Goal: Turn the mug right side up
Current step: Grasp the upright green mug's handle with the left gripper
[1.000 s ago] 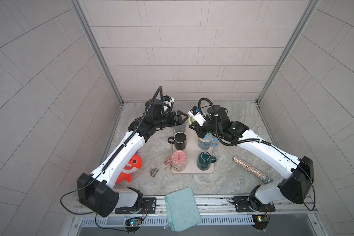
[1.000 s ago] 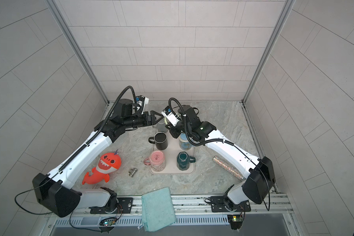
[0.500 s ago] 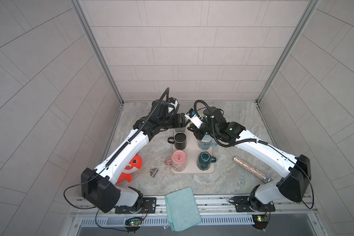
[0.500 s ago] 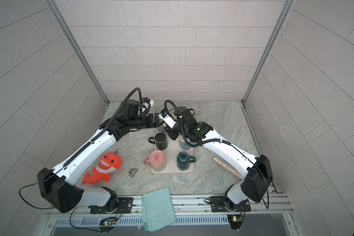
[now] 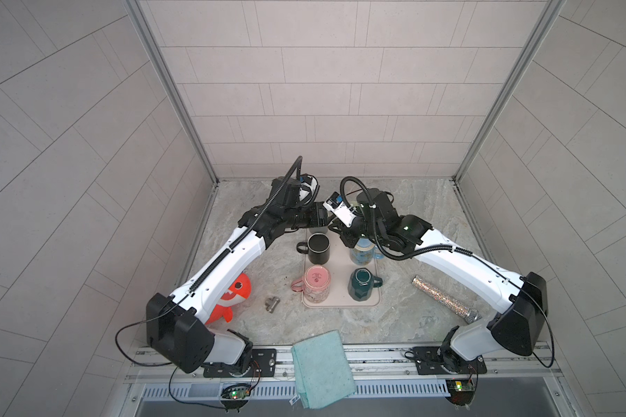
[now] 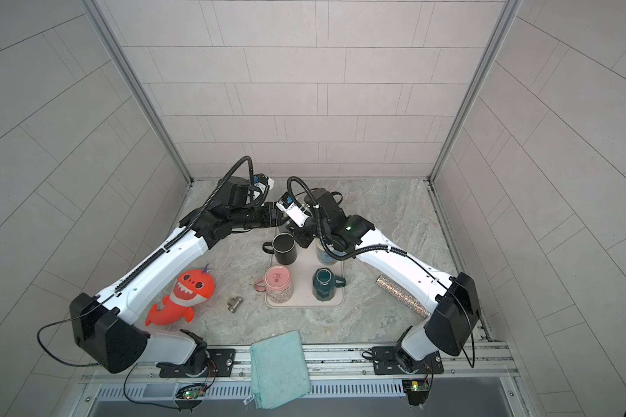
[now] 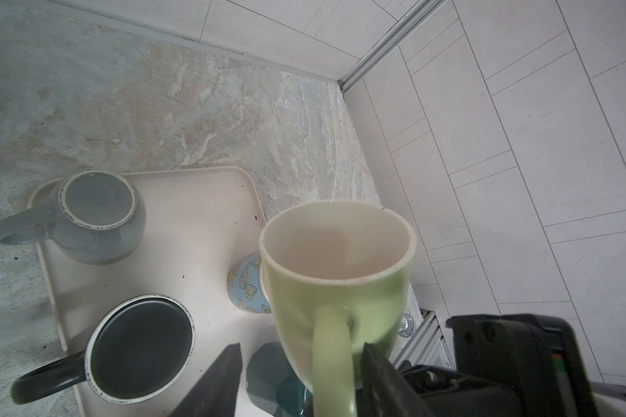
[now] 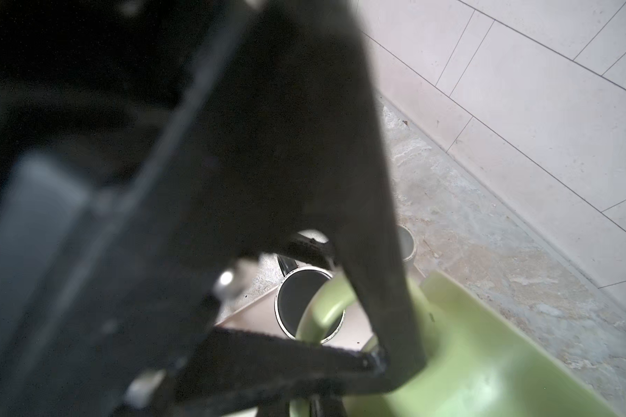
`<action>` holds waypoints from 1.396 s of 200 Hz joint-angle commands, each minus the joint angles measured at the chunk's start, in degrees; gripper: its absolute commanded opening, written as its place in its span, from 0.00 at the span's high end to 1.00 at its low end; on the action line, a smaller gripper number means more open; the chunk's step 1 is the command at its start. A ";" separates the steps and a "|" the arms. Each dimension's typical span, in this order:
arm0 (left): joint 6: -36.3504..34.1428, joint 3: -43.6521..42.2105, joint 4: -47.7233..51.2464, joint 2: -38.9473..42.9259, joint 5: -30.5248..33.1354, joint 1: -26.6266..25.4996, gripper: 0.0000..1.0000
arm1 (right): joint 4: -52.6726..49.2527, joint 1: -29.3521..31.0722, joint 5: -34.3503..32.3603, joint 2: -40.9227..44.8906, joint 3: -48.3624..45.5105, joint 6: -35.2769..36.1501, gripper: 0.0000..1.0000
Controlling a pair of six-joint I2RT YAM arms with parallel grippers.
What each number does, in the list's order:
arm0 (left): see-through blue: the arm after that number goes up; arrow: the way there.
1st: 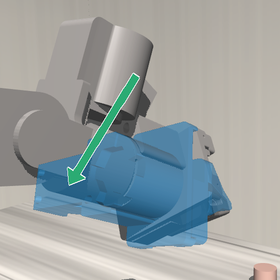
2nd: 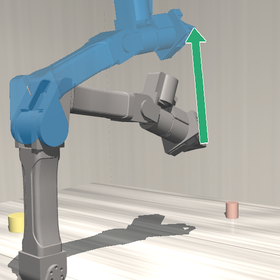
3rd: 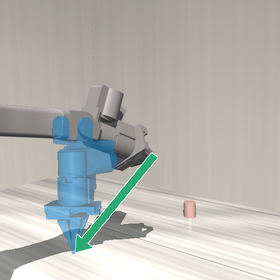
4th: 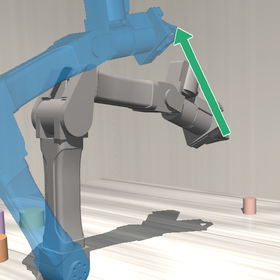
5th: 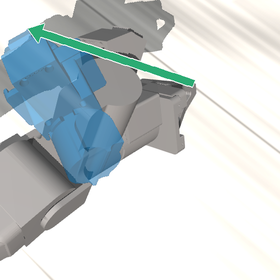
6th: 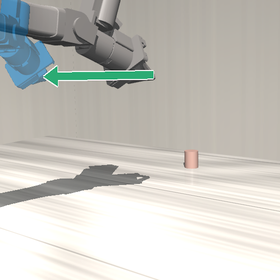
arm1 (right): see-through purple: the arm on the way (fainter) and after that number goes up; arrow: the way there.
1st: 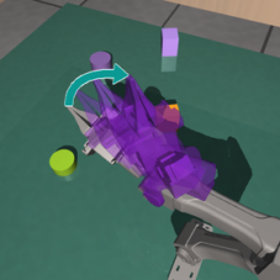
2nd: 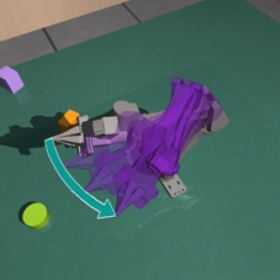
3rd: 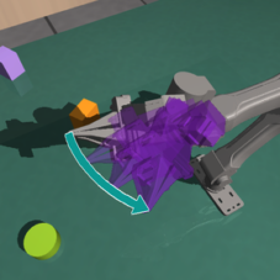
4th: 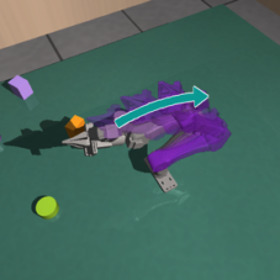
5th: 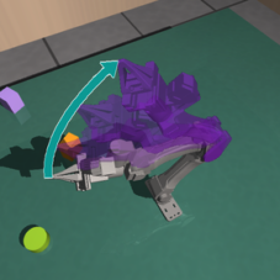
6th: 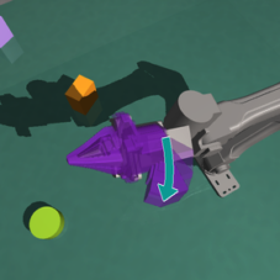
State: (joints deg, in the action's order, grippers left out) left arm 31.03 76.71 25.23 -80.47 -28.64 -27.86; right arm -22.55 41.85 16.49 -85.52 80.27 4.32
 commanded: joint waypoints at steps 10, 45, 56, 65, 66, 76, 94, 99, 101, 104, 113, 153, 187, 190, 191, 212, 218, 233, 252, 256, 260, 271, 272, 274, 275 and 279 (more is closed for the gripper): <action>-0.62 1.61 0.18 -0.47 0.32 -0.36 0.44 | 3.73 0.48 0.89 0.23 2.15 1.63 1.00; -0.64 1.52 0.17 -0.59 0.43 -0.34 0.50 | 3.48 0.74 1.09 -0.26 2.43 1.81 1.00; -0.63 1.53 0.24 -0.52 0.40 -0.36 0.51 | 3.39 0.80 1.13 -0.44 2.52 1.87 1.00; -0.78 1.43 0.28 -0.50 0.34 -0.32 0.52 | 3.30 0.79 1.18 -0.61 2.61 1.97 1.00; -0.74 1.43 0.27 -0.49 0.34 -0.34 0.52 | 3.30 0.78 1.22 -0.57 2.61 1.95 1.00; -0.70 1.35 0.23 -0.55 0.21 -0.31 0.53 | 3.30 0.88 1.32 -0.79 2.70 1.97 1.00; -0.75 1.26 0.23 -0.59 -0.17 -0.35 0.57 | 2.96 0.87 1.32 -1.10 2.95 2.18 1.00; -0.73 1.18 0.34 -0.66 -0.41 -0.33 0.57 | 2.90 0.91 1.22 -1.14 3.03 2.19 1.00; -0.71 1.17 0.34 -0.66 -0.48 -0.33 0.58 | 2.93 0.88 1.23 -1.14 3.05 2.23 1.00; -0.75 1.16 0.41 -0.72 -0.53 -0.34 0.58 | 2.93 0.90 1.18 -1.14 3.05 2.29 1.00; -0.79 1.08 0.60 -0.73 -0.69 -0.42 0.59 | 2.92 0.87 1.04 -1.14 3.05 2.45 1.00; -1.19 0.65 1.22 -0.77 -0.97 -0.33 0.63 | 3.07 0.89 0.91 -1.40 3.36 2.60 1.00; -1.14 0.53 1.46 -1.05 -1.33 -0.42 0.73 | 3.63 0.89 1.40 -1.68 3.40 2.29 1.00; -1.11 0.48 1.57 -1.16 -1.33 -0.40 0.74 | 3.65 0.88 1.43 -1.72 3.47 2.28 1.00; -1.08 0.47 1.53 -1.13 -1.33 -0.38 0.75 | 3.65 0.92 1.44 -1.69 3.48 2.32 1.00; -1.10 0.57 2.25 -1.60 -1.62 -0.35 0.82 | 3.81 1.04 1.47 -1.67 3.48 2.19 1.00; -1.35 0.64 2.61 -1.84 -1.83 -0.29 0.83 | 3.82 0.99 1.36 -1.67 3.40 2.23 1.00; -2.26 1.36 4.33 -2.25 -1.39 -0.29 0.94 | 3.82 0.98 1.35 -1.61 3.49 2.26 1.00; -2.61 1.52 4.83 -2.44 -1.10 -0.28 1.00 | 3.98 1.08 1.35 -1.42 3.29 2.09 1.00; -2.57 1.52 4.68 -2.37 -1.27 -0.32 1.00 | 4.04 1.09 1.35 -1.34 3.15 2.09 1.00; -2.55 1.52 4.52 -2.32 -1.44 -0.30 1.00 | 4.09 1.07 1.28 -1.32 3.06 2.02 1.00; -2.55 1.43 4.11 -2.23 -1.65 -0.30 1.00 | 4.22 1.09 0.96 -1.23 2.88 1.86 1.00; -2.55 1.43 4.07 -2.24 -1.67 -0.29 1.00 | 4.24 1.11 0.89 -1.23 2.83 1.85 1.00; -2.55 1.43 3.98 -2.22 -1.65 -0.27 1.00 | 4.21 1.06 0.91 -1.23 2.80 1.84 1.00; -2.55 1.43 3.92 -2.18 -1.67 -0.27 1.00 | 4.24 1.05 0.91 -1.23 2.79 1.84 1.00; -2.54 1.37 3.74 -2.07 -1.68 -0.35 1.00 | 4.26 1.05 0.85 -1.19 2.79 1.87 1.00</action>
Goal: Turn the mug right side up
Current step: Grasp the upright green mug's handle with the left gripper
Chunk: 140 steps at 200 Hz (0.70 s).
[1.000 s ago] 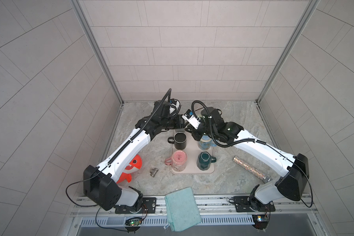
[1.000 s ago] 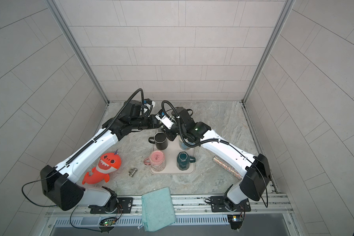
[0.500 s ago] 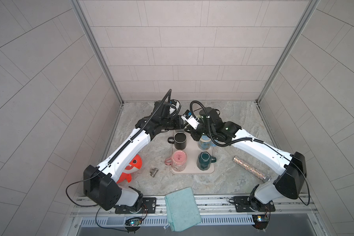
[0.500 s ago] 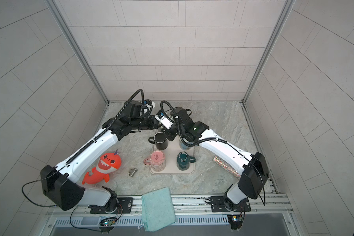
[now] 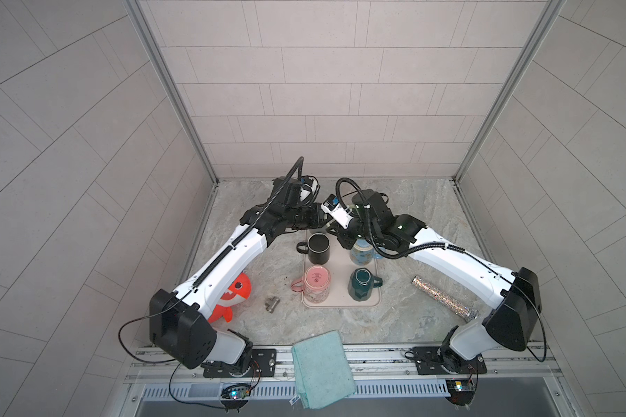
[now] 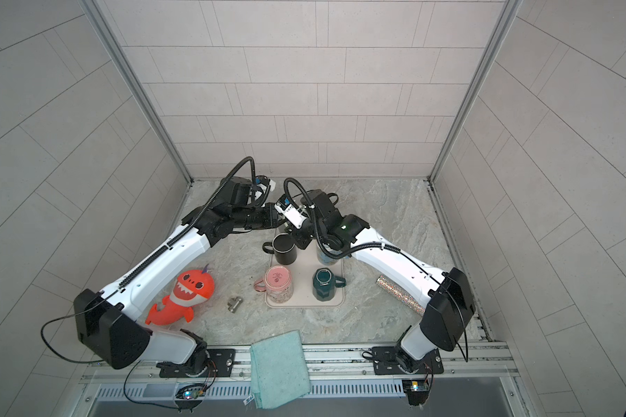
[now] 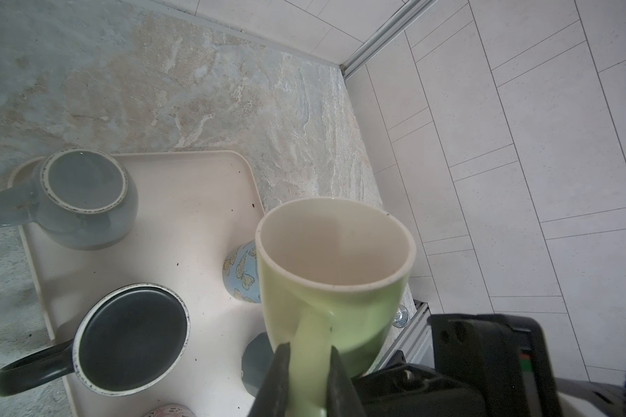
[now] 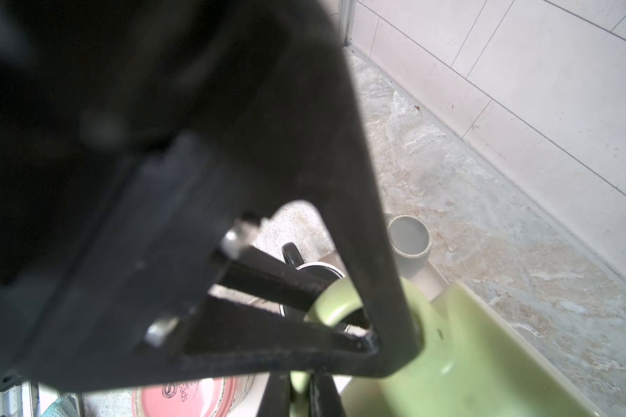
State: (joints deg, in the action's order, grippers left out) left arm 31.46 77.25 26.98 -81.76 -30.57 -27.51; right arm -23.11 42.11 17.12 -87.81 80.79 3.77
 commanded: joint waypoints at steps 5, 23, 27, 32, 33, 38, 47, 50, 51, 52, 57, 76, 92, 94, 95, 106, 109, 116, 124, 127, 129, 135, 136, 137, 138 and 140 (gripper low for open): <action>-2.99 0.65 1.67 -0.53 0.25 -0.62 1.00 | 4.83 0.79 0.20 1.15 2.26 2.35 1.00; -2.92 0.19 0.38 0.33 0.25 -0.62 1.00 | 5.14 0.79 -0.11 1.24 1.93 2.07 1.00; -2.94 0.18 0.21 0.49 0.29 -0.66 1.00 | 5.25 0.80 -0.24 1.32 1.85 2.04 1.00; -2.83 0.24 0.02 0.56 0.28 -0.68 1.00 | 5.42 0.81 -0.45 1.33 1.70 1.89 1.00; -2.82 0.21 0.01 0.64 0.26 -0.65 1.00 | 5.39 0.84 -0.48 1.37 1.67 1.87 1.00; -2.81 0.19 -0.13 0.73 0.17 -0.68 1.00 | 5.59 0.80 -0.64 1.40 1.53 1.77 1.00; -2.65 0.18 -0.34 0.88 0.16 -0.63 1.00 | 5.92 0.80 -0.83 1.50 1.27 1.76 0.97; -2.64 0.18 -0.42 0.95 0.23 -0.62 1.00 | 5.97 0.81 -0.94 1.55 1.22 1.69 0.94; -2.59 0.18 -0.43 0.97 0.24 -0.62 1.00 | 5.97 0.80 -0.95 1.57 1.21 1.68 0.94; -2.57 0.18 -0.43 0.93 0.24 -0.62 1.00 | 6.02 0.83 -0.99 1.58 1.17 1.68 0.93; -2.55 0.30 -0.48 0.95 0.31 -0.63 1.00 | 6.06 0.80 -1.04 1.59 1.12 1.68 0.91; -2.33 0.40 -0.61 0.81 0.41 -0.63 1.00 | 6.06 0.80 -1.36 1.69 0.97 1.59 0.88; -2.28 0.62 -0.79 0.59 0.42 -0.67 1.00 | 5.98 0.80 -1.69 1.84 0.78 1.68 0.85; -2.28 0.62 -0.72 0.53 0.42 -0.65 1.00 | 5.98 0.72 -1.75 1.85 0.71 1.74 0.84; -2.28 0.62 -0.76 0.54 0.42 -0.68 1.00 | 5.98 0.72 -1.75 1.92 0.69 1.71 0.83; -2.28 0.78 -0.90 0.45 0.46 -0.67 1.00 | 5.91 0.70 -2.17 2.09 0.43 1.78 0.82; -2.33 0.84 -0.90 0.41 0.47 -0.63 1.00 | 5.89 0.71 -2.25 2.20 0.35 1.77 0.82; -2.28 0.96 -0.97 0.37 0.59 -0.72 1.00 | 5.87 0.74 -2.48 2.28 0.18 1.77 0.82; -2.29 1.06 -1.13 0.23 0.61 -0.62 1.00 | 5.89 0.78 -2.70 2.53 -0.02 1.79 0.81; -2.28 1.13 -1.15 0.21 0.66 -0.62 1.00 | 5.82 0.73 -2.73 2.60 -0.16 1.77 0.81; -2.28 1.14 -1.14 0.24 0.68 -0.62 1.00 | 5.87 0.70 -2.78 2.63 -0.23 1.77 0.81; -2.28 1.23 -1.34 0.13 0.79 -0.69 1.00 | 5.89 0.72 -2.90 2.80 -0.43 1.80 0.81; -2.28 1.23 -1.33 0.12 0.78 -0.70 1.00 | 5.89 0.75 -2.98 2.86 -0.43 1.78 0.81; -2.28 1.23 -1.37 0.11 0.87 -0.66 1.00 | 5.89 0.68 -3.02 2.86 -0.50 1.77 0.81; -2.28 1.28 -1.39 0.11 0.86 -0.64 1.00 | 5.84 0.69 -3.04 2.88 -0.52 1.86 0.81; -2.28 1.38 -1.40 0.08 0.86 -0.67 1.00 | 5.88 0.63 -3.06 2.98 -0.54 1.88 0.81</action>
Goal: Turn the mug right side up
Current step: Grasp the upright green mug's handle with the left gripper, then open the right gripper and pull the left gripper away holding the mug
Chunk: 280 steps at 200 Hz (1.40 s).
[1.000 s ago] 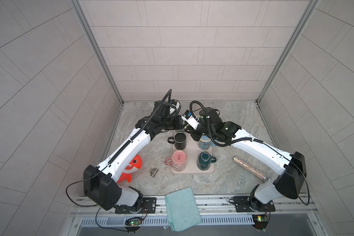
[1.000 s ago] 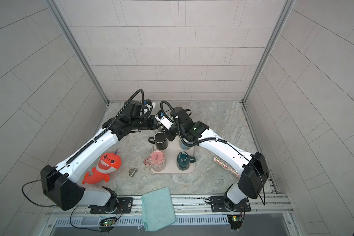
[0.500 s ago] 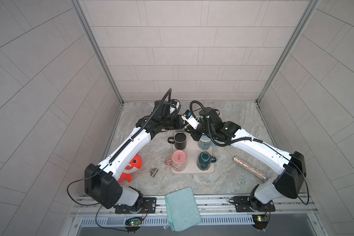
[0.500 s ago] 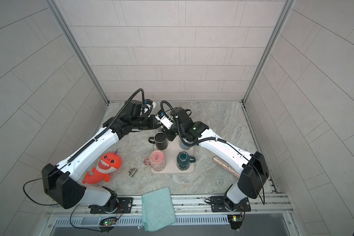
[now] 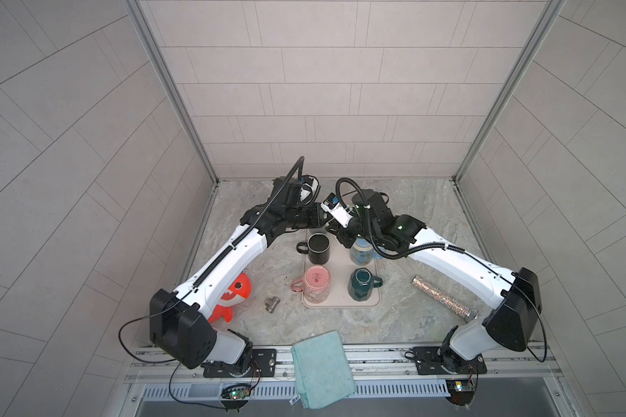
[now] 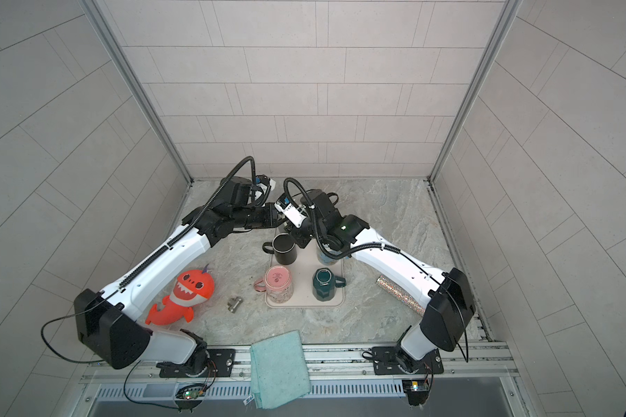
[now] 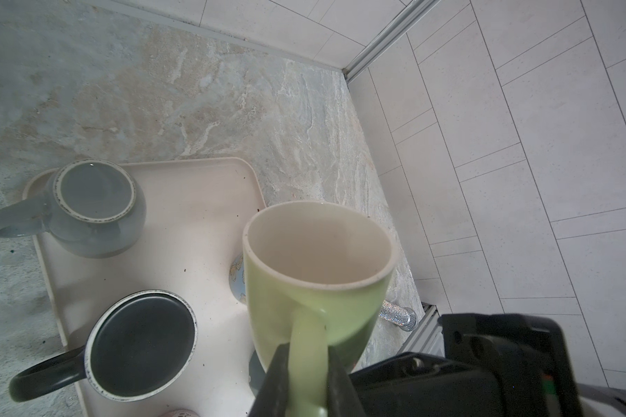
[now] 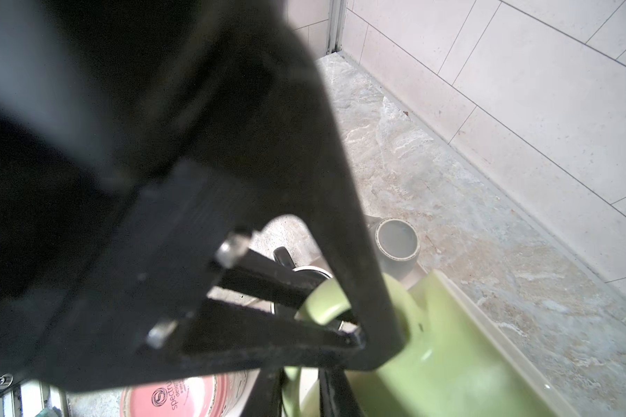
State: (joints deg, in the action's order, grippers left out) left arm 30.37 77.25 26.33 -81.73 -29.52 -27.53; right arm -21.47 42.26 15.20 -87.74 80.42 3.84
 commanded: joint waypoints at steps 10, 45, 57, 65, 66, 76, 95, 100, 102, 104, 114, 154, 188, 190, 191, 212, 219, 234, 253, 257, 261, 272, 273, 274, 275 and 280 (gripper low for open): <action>-1.16 1.49 -0.82 -0.18 -0.06 -0.60 1.00 | 4.10 0.50 -1.25 3.13 -0.48 1.79 0.81; -1.54 3.00 -0.92 -1.68 0.60 -0.60 1.00 | 3.28 0.40 -2.41 4.48 -1.29 1.99 0.81; -1.72 3.71 -0.84 -2.34 0.60 -0.60 1.00 | 3.15 0.29 -2.64 5.10 -1.73 2.12 0.80; -1.80 4.23 -0.83 -2.75 0.75 -0.59 1.00 | 3.04 0.29 -2.82 5.44 -2.00 2.07 0.80; -1.80 4.27 -0.84 -2.74 0.77 -0.60 1.00 | 3.03 0.29 -2.82 5.50 -2.01 2.06 0.80; -2.05 4.80 -0.76 -3.15 0.85 -0.52 1.00 | 2.98 0.22 -3.07 6.01 -2.31 2.12 0.80; -2.39 5.75 -0.68 -3.86 1.57 -0.44 1.00 | 2.50 0.04 -3.39 6.69 -2.88 2.06 0.80; -2.50 6.03 -0.64 -4.07 1.77 -0.38 1.00 | 2.36 0.02 -3.46 6.86 -2.95 2.06 0.80; -2.51 6.12 -0.64 -4.16 1.88 -0.32 1.00 | 2.33 0.06 -3.43 6.88 -2.98 2.05 0.80; -2.51 6.15 -0.66 -4.14 1.95 -0.33 1.00 | 2.27 0.03 -3.51 6.95 -3.03 2.10 0.80; -2.51 6.58 -0.75 -4.55 2.09 -0.18 1.00 | 2.06 -0.03 -3.74 7.31 -3.29 2.01 0.80; -3.07 8.42 -1.70 -5.20 2.75 1.92 1.00 | 1.87 0.00 -4.73 9.86 -5.12 1.30 0.80; -5.48 9.13 -2.89 -4.49 5.55 7.09 1.00 | 1.87 0.00 -6.21 13.26 -7.91 0.66 0.80; -5.56 9.07 -2.93 -4.38 5.64 7.43 1.00 | 1.87 -0.05 -6.34 13.58 -8.09 0.58 0.80; -5.57 9.06 -2.98 -4.34 5.67 7.68 1.00 | 1.87 -0.11 -6.42 13.66 -8.18 0.57 0.80; -7.07 7.47 -6.12 -3.06 8.42 11.14 1.00 | 1.87 -0.22 -7.70 15.95 -10.03 -0.13 0.81; -7.98 6.42 -7.70 -2.43 10.23 11.83 1.00 | 1.95 -0.31 -7.93 16.65 -10.59 -0.51 0.81; -9.92 4.98 -10.01 -1.77 13.87 13.36 1.00 | 2.49 -0.42 -8.21 17.99 -11.97 -1.24 0.81; -11.20 4.17 -11.77 -2.56 16.01 15.43 1.00 | 2.93 -0.41 -8.58 19.33 -13.46 -1.88 0.82; -11.21 3.95 -12.33 -2.84 16.22 15.88 1.00 | 2.93 -0.43 -8.79 19.58 -13.65 -1.90 0.82; -11.36 3.64 -13.02 -3.04 16.41 16.25 1.00 | 2.93 -0.50 -8.96 19.82 -13.91 -1.99 0.82; -11.68 2.19 -15.52 -3.55 18.03 17.13 1.00 | 2.93 -0.46 -9.57 20.44 -14.53 -2.10 0.83; -11.71 1.98 -15.83 -3.53 18.15 17.19 1.00 | 2.93 -0.49 -9.57 20.48 -14.56 -2.13 0.83; -11.77 1.82 -16.11 -3.57 18.34 17.26 1.00 | 2.93 -0.50 -9.62 20.54 -14.62 -2.11 0.83; -11.84 1.66 -16.34 -3.59 18.48 17.34 1.00 | 2.93 -0.55 -9.69 20.61 -14.74 -2.14 0.83; -12.16 0.82 -17.69 -3.86 19.27 17.58 1.00 | 2.93 -0.58 -9.87 20.89 -15.06 -2.20 0.83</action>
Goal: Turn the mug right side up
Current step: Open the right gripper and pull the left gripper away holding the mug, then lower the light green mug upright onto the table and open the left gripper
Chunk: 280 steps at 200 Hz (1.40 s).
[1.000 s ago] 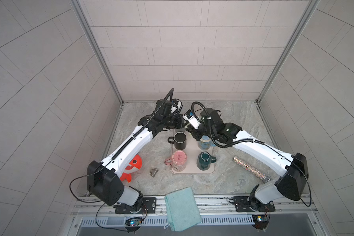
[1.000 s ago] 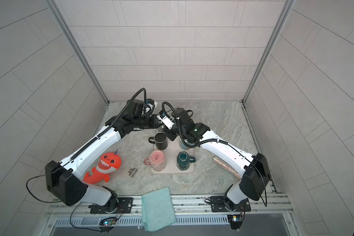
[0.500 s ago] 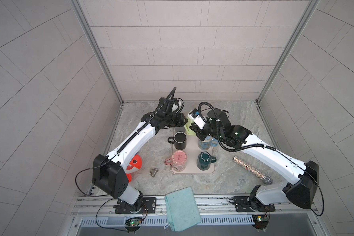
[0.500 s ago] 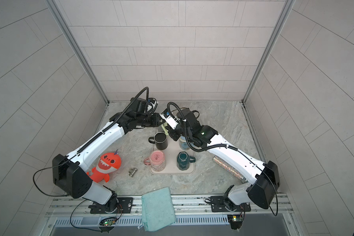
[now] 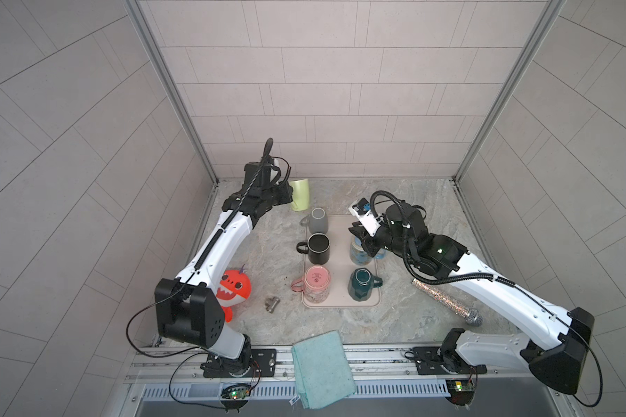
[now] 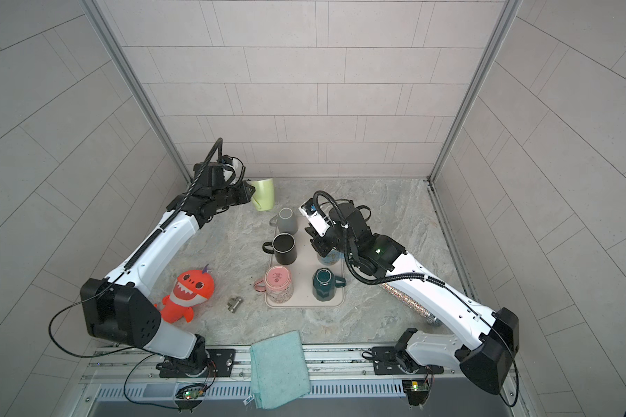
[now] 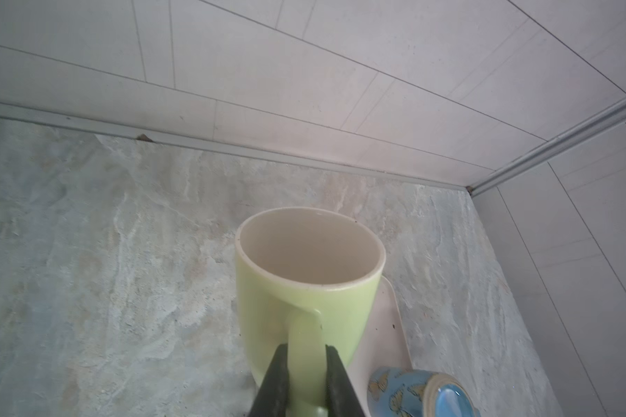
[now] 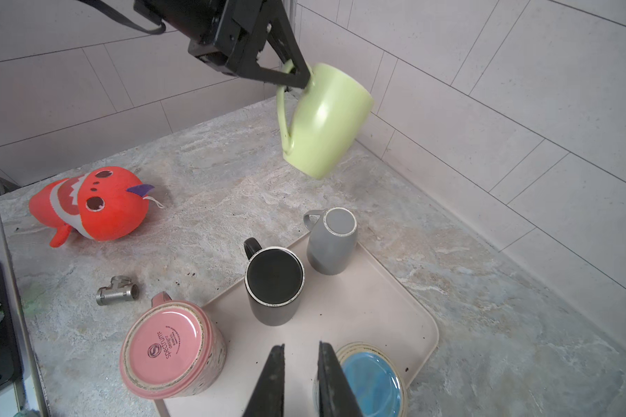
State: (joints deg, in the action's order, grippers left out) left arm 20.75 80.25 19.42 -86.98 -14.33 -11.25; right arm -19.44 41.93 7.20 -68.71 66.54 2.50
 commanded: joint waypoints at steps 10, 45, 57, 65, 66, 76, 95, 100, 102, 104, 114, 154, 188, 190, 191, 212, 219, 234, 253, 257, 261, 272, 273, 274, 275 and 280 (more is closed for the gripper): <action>-3.60 -4.03 -14.29 0.98 5.83 1.72 1.00 | 0.95 -0.27 -2.61 2.42 -1.70 -1.08 0.83; -6.16 -9.00 -23.79 -1.91 10.56 2.35 1.00 | 0.96 -0.51 -3.33 4.31 -3.34 -1.57 0.84; -6.32 -10.30 -27.43 -3.53 10.51 2.87 1.00 | 0.96 -0.51 -3.33 4.78 -3.61 -1.83 0.84; -6.49 -11.17 -29.88 -4.54 11.21 2.91 1.00 | 0.98 -0.62 -3.33 5.04 -3.86 -1.86 0.84; -6.50 -11.26 -30.19 -4.70 11.27 2.95 1.00 | 0.98 -0.62 -3.33 5.06 -3.87 -1.88 0.84; -6.65 -12.30 -33.49 -6.03 11.77 3.15 1.00 | 0.98 -0.70 -3.41 5.31 -4.13 -1.97 0.84; -6.63 -14.33 -40.02 -8.30 13.23 3.23 1.00 | 1.05 -0.71 -3.51 5.82 -4.58 -2.24 0.85; -6.71 -14.72 -41.39 -8.96 13.63 3.24 1.00 | 0.96 -0.79 -3.51 5.99 -4.74 -2.31 0.85; -6.69 -14.87 -41.92 -9.23 13.69 3.22 1.00 | 0.91 -0.80 -3.58 6.07 -4.77 -2.37 0.85; -6.80 -14.86 -42.32 -9.38 13.95 3.20 1.00 | 0.95 -0.76 -3.59 6.11 -4.76 -2.40 0.85; -7.28 -15.67 -45.31 -10.69 14.89 3.21 1.00 | 0.91 -0.87 -3.69 6.41 -4.98 -2.41 0.85; -9.47 -18.77 -56.85 -14.96 20.31 3.28 1.00 | 0.47 -1.13 -3.99 6.92 -5.11 -2.67 0.87; -10.03 -19.20 -63.01 -18.58 21.23 3.26 1.00 | 0.37 -1.23 -4.35 6.56 -4.98 -3.02 0.87; -9.92 -19.24 -63.26 -18.75 21.26 3.32 1.00 | 0.37 -1.24 -4.38 6.57 -4.94 -3.00 0.87; -9.89 -19.20 -63.40 -18.84 21.27 3.28 1.00 | 0.37 -1.24 -4.38 6.52 -4.94 -3.06 0.87; -9.66 -19.39 -66.11 -20.73 21.47 3.32 1.00 | 0.28 -1.16 -4.48 6.48 -4.87 -3.28 0.87; -9.50 -19.61 -67.28 -21.30 21.60 3.30 1.00 | 0.20 -1.24 -4.57 6.48 -4.85 -3.37 0.88; -9.17 -19.91 -69.35 -22.47 22.30 3.32 1.00 | -0.04 -1.31 -4.72 6.57 -4.93 -3.39 0.87; -9.15 -19.31 -70.36 -24.05 22.28 3.34 1.00 | -0.25 -1.33 -4.83 6.66 -4.94 -3.63 0.88; -9.15 -19.11 -70.44 -24.46 22.20 3.32 1.00 | -0.31 -1.28 -4.85 6.72 -5.00 -3.64 0.88; -9.13 -19.08 -70.62 -24.75 22.11 3.25 1.00 | -0.37 -1.31 -4.83 6.74 -5.03 -3.72 0.88; -9.11 -18.69 -71.12 -25.62 22.04 3.32 1.00 | -0.35 -1.32 -4.91 6.83 -5.16 -3.89 0.88; -9.09 -18.66 -71.20 -25.70 22.05 3.33 1.00 | -0.34 -1.33 -4.91 6.83 -5.18 -3.90 0.88; -9.07 -18.61 -71.28 -25.79 22.06 3.33 1.00 | -0.38 -1.33 -4.91 6.88 -5.19 -3.95 0.88; -9.03 -18.58 -71.37 -25.87 22.06 3.33 1.00 | -0.40 -1.33 -4.92 6.85 -5.19 -3.97 0.88; -8.81 -18.55 -71.75 -26.22 22.03 3.32 1.00 | -0.42 -1.33 -4.92 6.92 -5.25 -4.03 0.88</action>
State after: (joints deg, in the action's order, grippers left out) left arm 11.94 60.34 -42.48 -112.49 7.07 -8.14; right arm -19.59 40.82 3.29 -63.00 61.56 -0.67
